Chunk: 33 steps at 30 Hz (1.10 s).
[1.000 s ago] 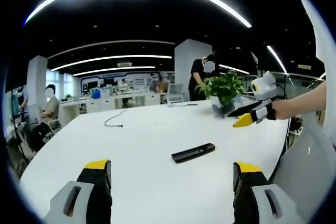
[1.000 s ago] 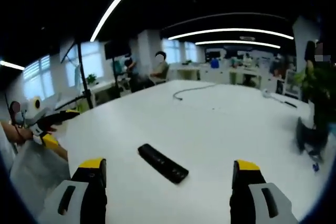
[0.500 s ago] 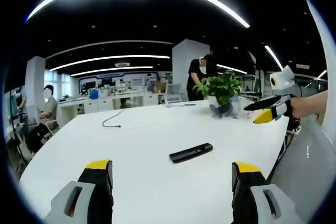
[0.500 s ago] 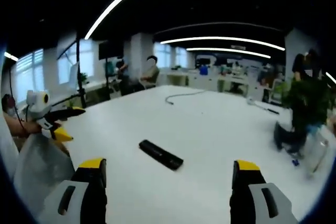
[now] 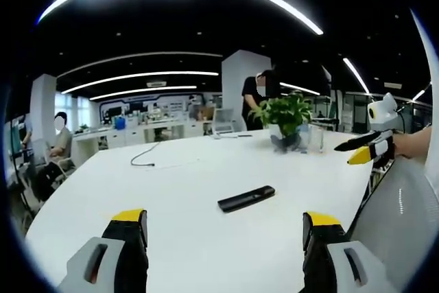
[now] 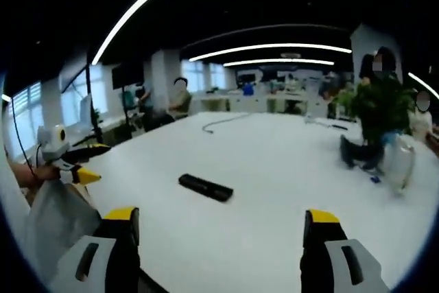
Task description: Press the specified remote control buttons in sequence, fully releasing each button before pressing the next.
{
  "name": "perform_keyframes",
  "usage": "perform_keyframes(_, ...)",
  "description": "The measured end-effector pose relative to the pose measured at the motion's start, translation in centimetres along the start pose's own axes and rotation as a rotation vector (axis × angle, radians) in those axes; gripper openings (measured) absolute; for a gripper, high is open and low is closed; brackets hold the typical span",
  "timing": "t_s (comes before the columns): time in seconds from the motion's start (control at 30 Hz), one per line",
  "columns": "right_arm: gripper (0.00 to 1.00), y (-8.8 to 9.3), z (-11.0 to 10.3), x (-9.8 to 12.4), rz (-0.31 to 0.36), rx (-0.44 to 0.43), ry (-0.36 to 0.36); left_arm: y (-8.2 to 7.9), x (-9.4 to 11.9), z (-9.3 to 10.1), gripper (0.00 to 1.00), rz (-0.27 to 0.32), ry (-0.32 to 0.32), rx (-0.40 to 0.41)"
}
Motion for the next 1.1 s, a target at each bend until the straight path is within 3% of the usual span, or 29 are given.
perform_keyframes(0.2, 0.99, 0.0, -0.3, -0.2, -0.010, 0.045, 0.009, 0.1, -0.1, 0.1, 0.97, -0.010, 0.004, -0.004)
perform_keyframes(0.7, 0.99, 0.5, 0.7, -0.1, -0.007, -0.016, 0.038, 0.3, 0.1, -0.5, 0.99, -0.007, -0.036, 0.019)
perform_keyframes(1.1, 0.98, 0.7, 0.9, 0.0, -0.010, -0.029, 0.048, 0.5, 0.0, -0.4, 0.98, -0.023, -0.027, 0.010)
Point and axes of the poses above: the point that each gripper's makers call its tool centre point, and the gripper's own axes: x roughly backward along the fingers, z roughly to its right, y roughly out of its underside, the point moved 6 cm from there along x, roughly backward along the fingers, and after that the axes turned 14 degrees about -z, right-handed, at the moved point
